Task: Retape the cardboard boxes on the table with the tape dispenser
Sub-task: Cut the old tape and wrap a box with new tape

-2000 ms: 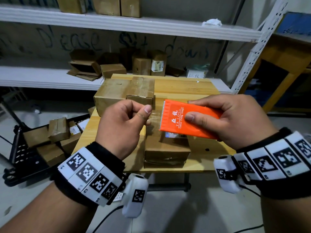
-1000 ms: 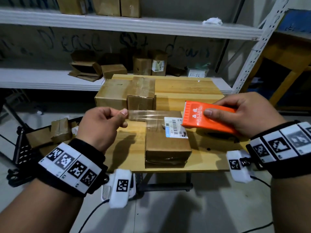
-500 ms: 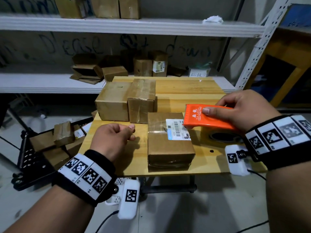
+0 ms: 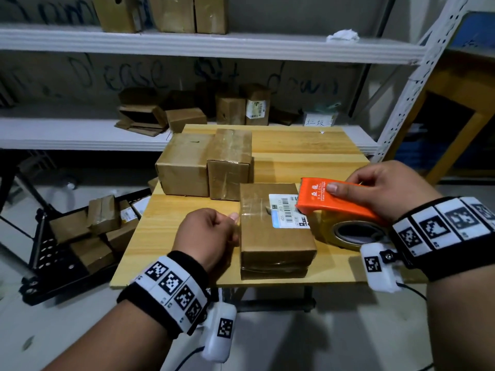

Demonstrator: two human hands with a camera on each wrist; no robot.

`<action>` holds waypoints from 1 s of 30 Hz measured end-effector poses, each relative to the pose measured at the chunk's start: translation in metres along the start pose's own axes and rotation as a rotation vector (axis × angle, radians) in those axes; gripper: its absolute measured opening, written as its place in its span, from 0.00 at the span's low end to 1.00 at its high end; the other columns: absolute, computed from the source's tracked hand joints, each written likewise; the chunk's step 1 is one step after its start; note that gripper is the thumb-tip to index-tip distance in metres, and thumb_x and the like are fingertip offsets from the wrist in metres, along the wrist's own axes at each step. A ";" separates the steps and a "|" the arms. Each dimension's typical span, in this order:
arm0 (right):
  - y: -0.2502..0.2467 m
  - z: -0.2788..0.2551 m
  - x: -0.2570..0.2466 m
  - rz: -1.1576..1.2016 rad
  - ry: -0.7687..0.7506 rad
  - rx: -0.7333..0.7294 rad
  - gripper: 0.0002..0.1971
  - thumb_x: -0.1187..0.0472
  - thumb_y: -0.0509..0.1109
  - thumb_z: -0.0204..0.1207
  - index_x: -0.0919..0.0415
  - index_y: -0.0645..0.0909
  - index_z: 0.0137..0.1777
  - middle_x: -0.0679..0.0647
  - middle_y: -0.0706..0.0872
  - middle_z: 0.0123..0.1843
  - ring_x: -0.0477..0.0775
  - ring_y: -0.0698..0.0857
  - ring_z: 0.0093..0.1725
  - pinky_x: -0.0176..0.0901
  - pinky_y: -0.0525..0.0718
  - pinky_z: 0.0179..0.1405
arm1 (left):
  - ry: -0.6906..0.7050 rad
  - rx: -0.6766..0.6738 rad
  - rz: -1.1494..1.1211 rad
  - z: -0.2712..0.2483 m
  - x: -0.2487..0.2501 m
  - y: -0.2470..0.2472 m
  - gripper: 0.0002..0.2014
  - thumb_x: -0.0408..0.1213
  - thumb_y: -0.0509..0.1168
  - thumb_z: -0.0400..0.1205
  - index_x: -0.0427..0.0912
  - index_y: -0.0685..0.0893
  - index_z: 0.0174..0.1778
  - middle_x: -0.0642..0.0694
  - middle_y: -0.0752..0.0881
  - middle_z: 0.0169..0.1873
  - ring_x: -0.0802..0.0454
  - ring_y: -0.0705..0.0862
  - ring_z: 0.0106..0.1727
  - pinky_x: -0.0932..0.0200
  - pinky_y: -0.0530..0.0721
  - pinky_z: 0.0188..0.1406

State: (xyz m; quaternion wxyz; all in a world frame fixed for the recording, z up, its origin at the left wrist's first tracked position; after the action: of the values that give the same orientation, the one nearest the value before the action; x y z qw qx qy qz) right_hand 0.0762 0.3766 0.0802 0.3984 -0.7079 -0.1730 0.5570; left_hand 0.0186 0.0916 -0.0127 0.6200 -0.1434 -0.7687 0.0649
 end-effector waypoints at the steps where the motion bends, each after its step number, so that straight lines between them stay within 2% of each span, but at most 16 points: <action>1: 0.001 0.000 0.000 0.001 0.002 0.003 0.30 0.24 0.77 0.53 0.50 0.92 0.41 0.50 0.93 0.42 0.57 0.92 0.43 0.60 0.92 0.50 | 0.008 0.003 0.029 0.001 0.000 0.000 0.16 0.50 0.68 0.87 0.41 0.87 0.43 0.44 0.92 0.30 0.39 0.91 0.34 0.32 0.94 0.42; 4: 0.002 -0.001 0.002 0.013 0.009 0.007 0.28 0.23 0.78 0.54 0.46 0.92 0.39 0.49 0.93 0.41 0.56 0.93 0.42 0.61 0.92 0.50 | 0.010 -0.001 0.133 0.007 -0.003 -0.004 0.16 0.55 0.71 0.83 0.44 0.86 0.44 0.45 0.93 0.34 0.41 0.93 0.41 0.34 0.93 0.50; 7: 0.004 -0.002 0.003 0.027 0.005 0.007 0.25 0.24 0.78 0.56 0.44 0.92 0.38 0.48 0.93 0.37 0.55 0.93 0.40 0.58 0.92 0.47 | 0.027 0.018 0.181 0.011 -0.004 -0.010 0.12 0.50 0.76 0.81 0.48 0.83 0.50 0.46 0.92 0.43 0.46 0.91 0.47 0.40 0.91 0.51; 10: 0.004 -0.003 0.005 0.029 0.003 0.010 0.26 0.26 0.78 0.59 0.48 0.92 0.39 0.48 0.93 0.37 0.54 0.93 0.39 0.52 0.89 0.42 | 0.097 0.073 0.001 0.006 0.001 -0.011 0.09 0.43 0.72 0.85 0.47 0.84 0.58 0.45 0.91 0.49 0.51 0.90 0.46 0.48 0.91 0.49; 11: 0.004 -0.003 0.005 0.022 0.005 0.012 0.26 0.27 0.78 0.60 0.50 0.92 0.39 0.49 0.93 0.39 0.55 0.92 0.40 0.51 0.88 0.42 | 0.112 0.065 -0.099 0.002 0.004 -0.009 0.13 0.46 0.72 0.84 0.48 0.84 0.63 0.45 0.91 0.53 0.51 0.91 0.50 0.48 0.91 0.52; 14: 0.005 -0.002 0.006 0.016 0.007 0.015 0.25 0.28 0.79 0.62 0.51 0.91 0.40 0.50 0.93 0.41 0.55 0.92 0.42 0.50 0.87 0.42 | 0.172 -0.059 -0.284 -0.013 0.017 0.001 0.37 0.66 0.68 0.76 0.53 0.78 0.80 0.55 0.85 0.69 0.56 0.84 0.68 0.53 0.83 0.65; 17: 0.007 -0.002 0.007 0.028 0.005 0.022 0.25 0.28 0.79 0.62 0.51 0.91 0.40 0.50 0.93 0.39 0.54 0.92 0.39 0.47 0.86 0.37 | 0.220 -0.258 -0.250 -0.032 0.028 0.021 0.47 0.71 0.63 0.73 0.59 0.65 0.89 0.56 0.74 0.82 0.56 0.78 0.76 0.70 0.81 0.53; 19: 0.008 -0.003 0.008 0.034 0.000 0.024 0.25 0.28 0.78 0.64 0.51 0.91 0.40 0.49 0.93 0.39 0.53 0.92 0.38 0.45 0.84 0.34 | 0.269 -0.321 -0.157 -0.038 0.027 0.032 0.54 0.71 0.63 0.69 0.58 0.56 0.92 0.61 0.57 0.90 0.58 0.64 0.86 0.79 0.78 0.50; 20: 0.009 -0.003 0.007 0.032 0.000 0.025 0.25 0.28 0.78 0.65 0.51 0.90 0.41 0.49 0.93 0.39 0.53 0.92 0.38 0.44 0.83 0.33 | 0.295 -0.338 -0.132 -0.037 0.026 0.036 0.58 0.73 0.66 0.67 0.57 0.51 0.92 0.64 0.49 0.90 0.62 0.58 0.87 0.81 0.78 0.53; 21: 0.010 -0.003 0.007 0.030 -0.001 0.026 0.25 0.28 0.78 0.65 0.51 0.90 0.41 0.49 0.93 0.39 0.53 0.92 0.38 0.43 0.82 0.33 | 0.318 -0.348 -0.099 -0.034 0.023 0.038 0.63 0.75 0.70 0.65 0.56 0.46 0.92 0.65 0.43 0.90 0.65 0.53 0.87 0.80 0.76 0.62; 22: 0.011 -0.002 0.006 0.027 -0.002 0.032 0.26 0.27 0.77 0.65 0.51 0.90 0.41 0.49 0.92 0.39 0.53 0.92 0.38 0.44 0.82 0.33 | 0.327 -0.354 -0.066 -0.029 0.019 0.039 0.69 0.77 0.74 0.62 0.56 0.43 0.92 0.65 0.41 0.90 0.64 0.52 0.89 0.72 0.75 0.73; 23: 0.011 -0.002 0.006 0.023 -0.004 0.040 0.26 0.26 0.77 0.65 0.51 0.90 0.40 0.49 0.92 0.39 0.53 0.92 0.38 0.45 0.83 0.34 | 0.311 -0.360 -0.040 -0.024 0.016 0.038 0.73 0.78 0.77 0.59 0.58 0.41 0.92 0.63 0.43 0.91 0.59 0.54 0.90 0.59 0.73 0.81; 24: 0.011 -0.002 0.006 0.016 -0.005 0.047 0.27 0.25 0.76 0.65 0.51 0.89 0.40 0.48 0.92 0.38 0.53 0.92 0.38 0.46 0.85 0.35 | 0.285 -0.356 -0.029 -0.019 0.012 0.037 0.75 0.77 0.80 0.55 0.60 0.41 0.91 0.61 0.48 0.92 0.54 0.59 0.90 0.49 0.72 0.84; 25: 0.012 -0.002 0.006 0.010 -0.008 0.052 0.27 0.25 0.76 0.65 0.50 0.89 0.39 0.48 0.92 0.38 0.53 0.92 0.37 0.47 0.86 0.36 | 0.273 -0.346 -0.007 -0.014 0.008 0.035 0.78 0.76 0.82 0.53 0.60 0.42 0.91 0.58 0.54 0.92 0.53 0.64 0.89 0.44 0.72 0.85; 27: 0.014 -0.003 0.005 0.013 -0.015 0.055 0.28 0.24 0.76 0.65 0.51 0.89 0.39 0.48 0.92 0.38 0.52 0.92 0.36 0.47 0.86 0.36 | 0.305 -0.311 0.118 -0.010 0.011 0.030 0.81 0.78 0.82 0.48 0.57 0.43 0.92 0.56 0.60 0.91 0.55 0.67 0.87 0.45 0.70 0.86; 30: 0.019 -0.007 0.001 0.003 -0.025 0.063 0.27 0.25 0.75 0.68 0.52 0.88 0.40 0.48 0.91 0.39 0.52 0.91 0.36 0.43 0.82 0.33 | 0.393 -0.215 0.400 -0.012 0.027 0.015 0.75 0.77 0.79 0.49 0.50 0.57 0.92 0.57 0.56 0.91 0.57 0.61 0.88 0.53 0.63 0.88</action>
State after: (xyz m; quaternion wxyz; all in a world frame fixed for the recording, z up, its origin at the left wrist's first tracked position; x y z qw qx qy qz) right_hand 0.0794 0.3626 0.0657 0.4174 -0.6884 -0.1594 0.5714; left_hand 0.0271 0.1130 0.0113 0.7129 -0.3667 -0.5930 0.0749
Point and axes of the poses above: each hand's wrist, its own z-axis towards the middle knuckle, its own y-axis out of the palm, x = y × z, the point moved 6 cm from there along z, towards the middle knuckle
